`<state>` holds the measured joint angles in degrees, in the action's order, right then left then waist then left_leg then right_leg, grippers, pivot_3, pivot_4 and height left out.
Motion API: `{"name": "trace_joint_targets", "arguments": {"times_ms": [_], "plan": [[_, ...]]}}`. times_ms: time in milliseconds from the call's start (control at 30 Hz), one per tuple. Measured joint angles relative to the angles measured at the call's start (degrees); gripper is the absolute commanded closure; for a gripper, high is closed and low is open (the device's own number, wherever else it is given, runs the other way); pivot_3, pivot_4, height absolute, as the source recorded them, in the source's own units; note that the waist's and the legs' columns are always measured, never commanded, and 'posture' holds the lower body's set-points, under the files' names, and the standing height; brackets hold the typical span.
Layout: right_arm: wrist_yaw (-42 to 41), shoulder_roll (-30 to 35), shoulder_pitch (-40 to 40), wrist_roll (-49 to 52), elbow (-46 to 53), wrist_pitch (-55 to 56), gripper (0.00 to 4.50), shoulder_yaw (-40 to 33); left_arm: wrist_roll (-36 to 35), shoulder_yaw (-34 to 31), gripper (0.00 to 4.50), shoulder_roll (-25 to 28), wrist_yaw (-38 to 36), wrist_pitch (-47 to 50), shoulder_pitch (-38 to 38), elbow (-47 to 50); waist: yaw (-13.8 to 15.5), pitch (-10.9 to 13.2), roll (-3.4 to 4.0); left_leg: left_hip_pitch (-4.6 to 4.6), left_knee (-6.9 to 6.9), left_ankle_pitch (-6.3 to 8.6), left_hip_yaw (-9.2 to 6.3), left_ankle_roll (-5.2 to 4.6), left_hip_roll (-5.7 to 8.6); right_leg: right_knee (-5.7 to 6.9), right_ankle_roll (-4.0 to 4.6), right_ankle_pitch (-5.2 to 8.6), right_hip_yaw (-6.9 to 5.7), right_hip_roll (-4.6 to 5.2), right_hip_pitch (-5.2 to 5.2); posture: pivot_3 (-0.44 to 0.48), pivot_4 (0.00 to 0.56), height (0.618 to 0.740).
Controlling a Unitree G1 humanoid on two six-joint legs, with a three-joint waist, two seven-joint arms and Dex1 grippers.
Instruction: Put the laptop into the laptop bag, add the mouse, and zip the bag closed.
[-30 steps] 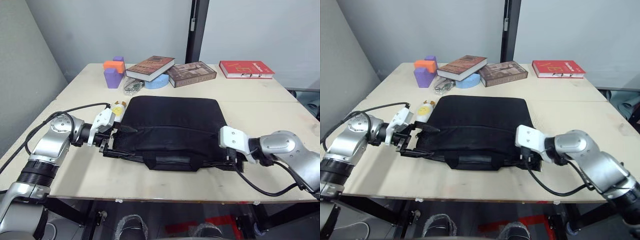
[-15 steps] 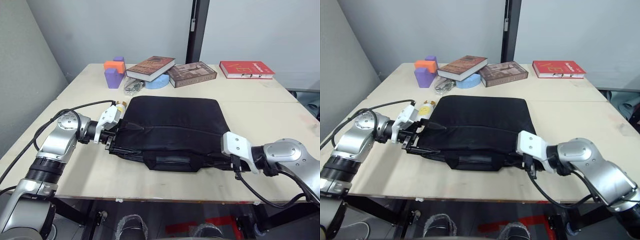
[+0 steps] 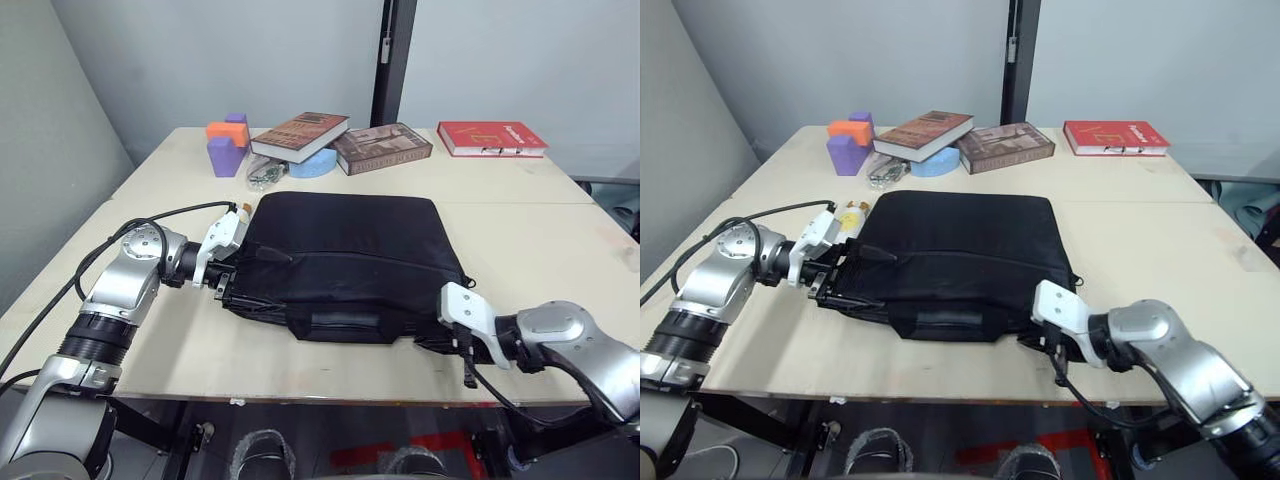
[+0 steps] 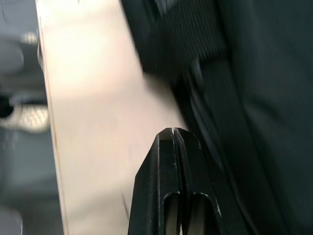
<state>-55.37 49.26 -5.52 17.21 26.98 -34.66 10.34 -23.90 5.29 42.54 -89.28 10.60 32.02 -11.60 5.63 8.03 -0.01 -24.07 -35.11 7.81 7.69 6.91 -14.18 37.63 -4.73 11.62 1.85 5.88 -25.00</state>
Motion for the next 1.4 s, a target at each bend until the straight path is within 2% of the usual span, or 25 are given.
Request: {"name": "trace_joint_targets", "arguments": {"times_ms": [600, 933, 1167, 1400], "plan": [[-1.1, -5.1, -3.2, 3.0, -0.6, -1.6, 4.45, 1.9, 0.1, 0.0, 0.0, 0.1, 0.4, -0.6, 0.0, -1.2, 0.1, 0.0, 0.0, 0.0, 0.01, 0.0, 0.0, 0.01, 0.0, -0.03, 0.0, 0.0, -0.01, 0.0, 0.01, 0.0, 0.15, 0.725], [-1.0, -7.2, -8.5, 10.5, -1.0, -3.7, 4.45, -3.1, 0.1, -0.2, 0.0, 0.4, 1.2, -0.9, -0.6, -1.1, 0.0, 0.0, 0.01, -0.01, 0.01, 0.0, 0.0, 0.01, 0.0, -0.02, 0.0, 0.0, -0.01, 0.0, 0.01, 0.0, 0.15, 0.725], [-1.0, -7.7, -11.8, 10.4, -6.8, -3.5, 4.45, -3.4, 0.0, -0.4, 0.0, 0.5, 2.2, -1.0, -1.5, -0.4, 0.0, 0.0, 0.01, -0.01, 0.01, 0.0, 0.0, 0.01, 0.0, -0.02, 0.0, 0.0, -0.01, 0.0, 0.0, 0.0, 0.15, 0.725], [0.3, -10.1, -20.1, 6.1, -13.4, -0.8, 4.45, -1.0, 0.1, -0.4, 0.0, 0.6, 2.6, -1.7, -2.0, 0.2, -0.2, 0.0, 0.01, -0.04, 0.03, 0.0, 0.01, 0.02, 0.0, 0.02, 0.0, 0.0, -0.01, -0.01, -0.08, 0.0, 0.15, 0.725]]}}
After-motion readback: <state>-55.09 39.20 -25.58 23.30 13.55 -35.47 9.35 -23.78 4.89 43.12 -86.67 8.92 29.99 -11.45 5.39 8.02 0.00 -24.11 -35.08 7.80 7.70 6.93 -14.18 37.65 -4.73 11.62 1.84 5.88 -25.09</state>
